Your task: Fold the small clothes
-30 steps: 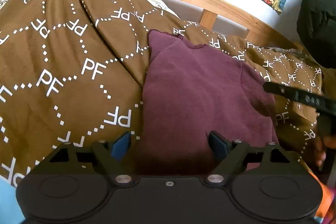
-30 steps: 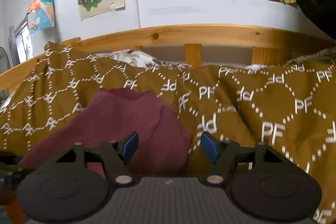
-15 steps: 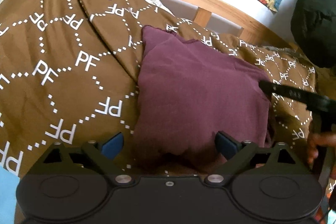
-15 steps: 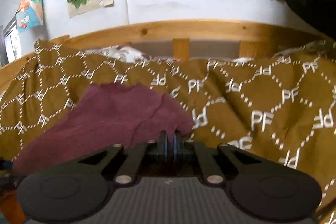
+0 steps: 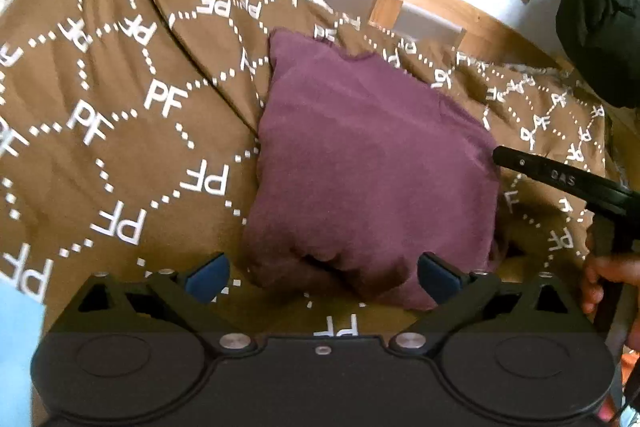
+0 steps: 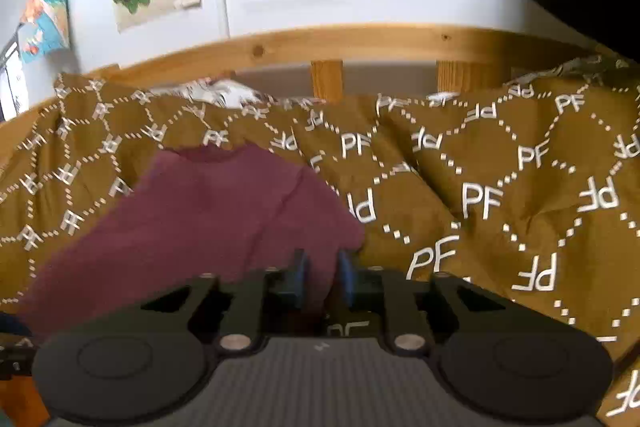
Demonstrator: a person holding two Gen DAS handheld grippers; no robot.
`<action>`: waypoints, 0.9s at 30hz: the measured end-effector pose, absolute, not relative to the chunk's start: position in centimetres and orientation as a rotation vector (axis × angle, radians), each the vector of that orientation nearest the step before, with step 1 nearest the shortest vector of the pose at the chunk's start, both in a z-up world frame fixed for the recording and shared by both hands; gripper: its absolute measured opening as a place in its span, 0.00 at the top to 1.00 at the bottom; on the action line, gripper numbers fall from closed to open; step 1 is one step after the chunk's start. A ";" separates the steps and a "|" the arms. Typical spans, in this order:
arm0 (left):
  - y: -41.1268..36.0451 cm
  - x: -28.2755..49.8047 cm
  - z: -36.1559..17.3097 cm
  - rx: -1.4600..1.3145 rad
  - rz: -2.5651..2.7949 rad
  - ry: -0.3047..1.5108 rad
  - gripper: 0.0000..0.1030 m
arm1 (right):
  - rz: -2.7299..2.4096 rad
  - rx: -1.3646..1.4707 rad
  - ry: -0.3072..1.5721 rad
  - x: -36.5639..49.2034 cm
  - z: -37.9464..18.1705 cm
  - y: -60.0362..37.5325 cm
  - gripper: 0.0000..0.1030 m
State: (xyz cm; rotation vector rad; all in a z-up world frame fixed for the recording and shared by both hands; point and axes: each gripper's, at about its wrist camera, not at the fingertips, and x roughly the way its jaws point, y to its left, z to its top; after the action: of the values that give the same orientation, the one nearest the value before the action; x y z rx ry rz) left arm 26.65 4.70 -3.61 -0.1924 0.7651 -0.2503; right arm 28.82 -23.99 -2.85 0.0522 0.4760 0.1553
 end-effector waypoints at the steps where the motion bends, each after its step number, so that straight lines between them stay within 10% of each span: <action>1: 4.7 26.2 -3.1 -0.188 -0.242 0.749 0.01 | 0.161 0.056 0.462 28.2 -2.4 -23.9 0.57; 11: 4.2 18.5 3.3 -0.123 -0.146 0.554 0.01 | 0.225 0.096 0.330 18.3 2.5 -23.1 0.12; 27: 6.0 6.6 8.3 -0.072 -0.084 0.406 0.01 | 0.216 0.154 0.224 1.9 7.3 -22.7 0.00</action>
State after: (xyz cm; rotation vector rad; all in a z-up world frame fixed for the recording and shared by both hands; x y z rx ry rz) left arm 6.58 6.02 8.30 -0.0725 0.4057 -0.0837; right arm 1.91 -22.68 7.29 0.1540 0.2235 0.2163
